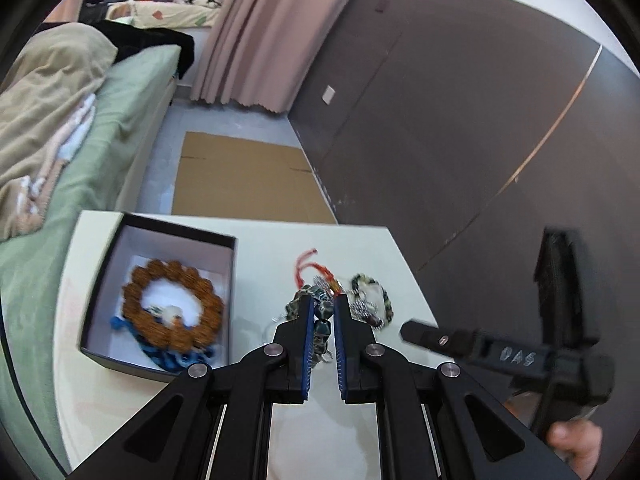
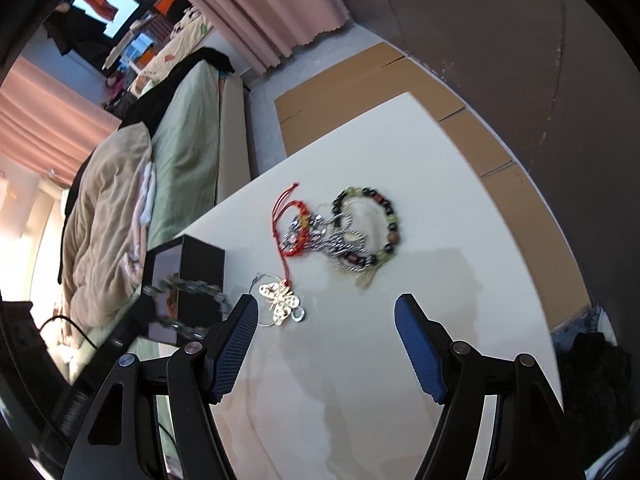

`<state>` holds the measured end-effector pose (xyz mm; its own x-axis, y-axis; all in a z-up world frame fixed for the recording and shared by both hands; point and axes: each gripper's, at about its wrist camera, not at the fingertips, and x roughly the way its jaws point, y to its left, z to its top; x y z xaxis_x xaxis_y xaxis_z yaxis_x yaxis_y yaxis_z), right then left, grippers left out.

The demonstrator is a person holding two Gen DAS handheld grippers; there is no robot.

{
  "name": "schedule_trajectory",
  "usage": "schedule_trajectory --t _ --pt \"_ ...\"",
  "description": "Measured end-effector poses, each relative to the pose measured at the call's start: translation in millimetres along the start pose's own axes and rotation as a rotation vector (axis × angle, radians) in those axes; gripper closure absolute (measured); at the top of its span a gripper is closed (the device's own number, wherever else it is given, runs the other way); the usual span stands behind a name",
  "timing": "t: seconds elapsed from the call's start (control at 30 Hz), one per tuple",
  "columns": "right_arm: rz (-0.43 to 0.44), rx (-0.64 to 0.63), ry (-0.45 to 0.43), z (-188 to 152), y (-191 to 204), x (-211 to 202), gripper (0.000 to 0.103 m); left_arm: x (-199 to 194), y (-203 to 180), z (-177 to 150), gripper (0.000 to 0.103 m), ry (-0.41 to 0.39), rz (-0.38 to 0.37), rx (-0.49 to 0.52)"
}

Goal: Organize jewelry
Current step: 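Grasp the grey bead bracelet with the left gripper while the right grasps the gold heart, then drop the grey bracelet into the box with the left gripper while the right drops the heart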

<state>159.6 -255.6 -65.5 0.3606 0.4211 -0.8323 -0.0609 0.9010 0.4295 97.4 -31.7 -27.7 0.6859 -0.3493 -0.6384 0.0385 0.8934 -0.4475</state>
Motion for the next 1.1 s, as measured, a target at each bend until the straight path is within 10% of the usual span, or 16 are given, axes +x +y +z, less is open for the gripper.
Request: schedule_trajectory --t 0.57,0.83,0.97,1.1 --pt "-0.018 -0.12 0.124 -1.5 42.8 66.5 0.07 -27.7 41.9 19.4 0.093 -0.07 0.015 -0.082" --pt "-0.14 -0.251 0.125 -9.1 66.7 81.2 0.071 -29.6 61.3 23.6 0.093 -0.066 0.041 -0.127" --pt "-0.199 -0.299 0.11 -13.4 74.4 81.3 0.098 -26.3 65.5 24.9 0.093 -0.059 0.048 -0.132" --pt "-0.17 -0.274 0.104 -12.7 68.3 75.8 0.1 -21.8 70.2 24.5 0.093 -0.052 0.05 -0.139"
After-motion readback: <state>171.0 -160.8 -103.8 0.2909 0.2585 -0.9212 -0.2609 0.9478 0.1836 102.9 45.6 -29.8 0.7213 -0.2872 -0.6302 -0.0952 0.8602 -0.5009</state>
